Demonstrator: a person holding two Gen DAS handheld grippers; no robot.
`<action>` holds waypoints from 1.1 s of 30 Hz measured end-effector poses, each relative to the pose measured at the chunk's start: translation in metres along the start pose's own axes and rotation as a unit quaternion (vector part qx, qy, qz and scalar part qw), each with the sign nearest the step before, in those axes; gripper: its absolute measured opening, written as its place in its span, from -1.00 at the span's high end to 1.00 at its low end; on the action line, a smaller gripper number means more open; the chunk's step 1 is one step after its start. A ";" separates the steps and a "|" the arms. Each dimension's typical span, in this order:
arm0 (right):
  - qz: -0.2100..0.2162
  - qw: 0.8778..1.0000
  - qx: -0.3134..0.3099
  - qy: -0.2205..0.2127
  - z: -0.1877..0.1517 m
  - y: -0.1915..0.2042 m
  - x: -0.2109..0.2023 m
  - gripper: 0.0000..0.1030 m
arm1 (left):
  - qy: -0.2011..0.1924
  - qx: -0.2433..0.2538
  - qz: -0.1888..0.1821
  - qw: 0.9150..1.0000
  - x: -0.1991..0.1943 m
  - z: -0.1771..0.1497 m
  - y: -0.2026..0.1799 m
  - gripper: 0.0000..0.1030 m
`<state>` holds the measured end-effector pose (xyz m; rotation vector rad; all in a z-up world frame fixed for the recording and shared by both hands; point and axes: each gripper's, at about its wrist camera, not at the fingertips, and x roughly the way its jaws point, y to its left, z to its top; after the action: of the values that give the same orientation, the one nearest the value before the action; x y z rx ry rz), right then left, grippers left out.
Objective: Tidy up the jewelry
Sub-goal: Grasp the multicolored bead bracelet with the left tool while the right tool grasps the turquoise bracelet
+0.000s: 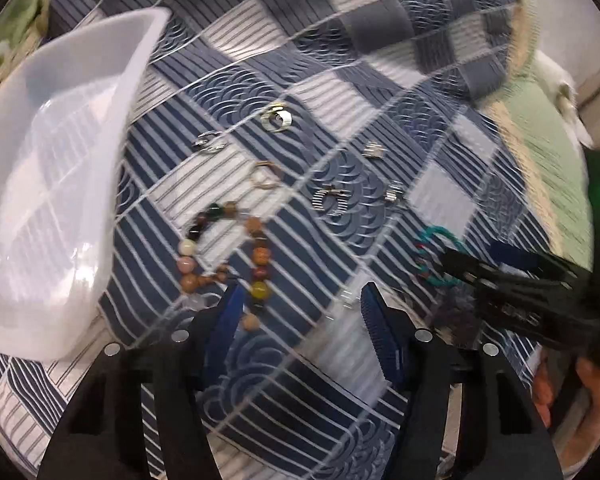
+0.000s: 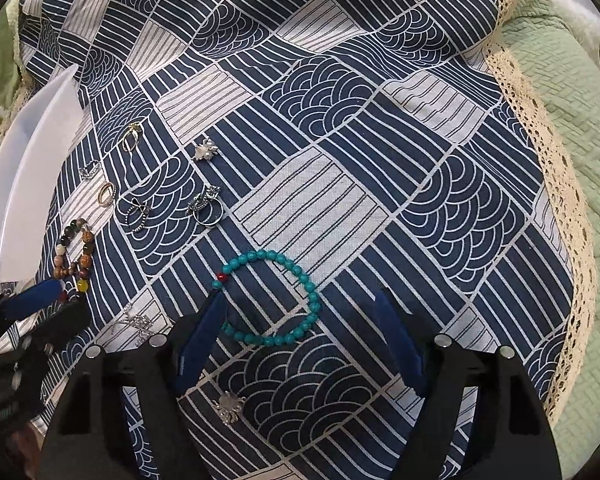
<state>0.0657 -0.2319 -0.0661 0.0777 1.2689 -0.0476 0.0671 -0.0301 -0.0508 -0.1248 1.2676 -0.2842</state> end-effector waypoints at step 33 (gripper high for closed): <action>-0.004 1.000 -0.003 0.001 0.006 0.010 0.021 -0.33 | 0.005 0.006 0.110 0.994 0.024 0.009 0.008 0.02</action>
<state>0.0788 -0.2220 -0.0842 0.0680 1.2711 -0.0503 0.0833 -0.0300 -0.0721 0.0276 1.2766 -0.1026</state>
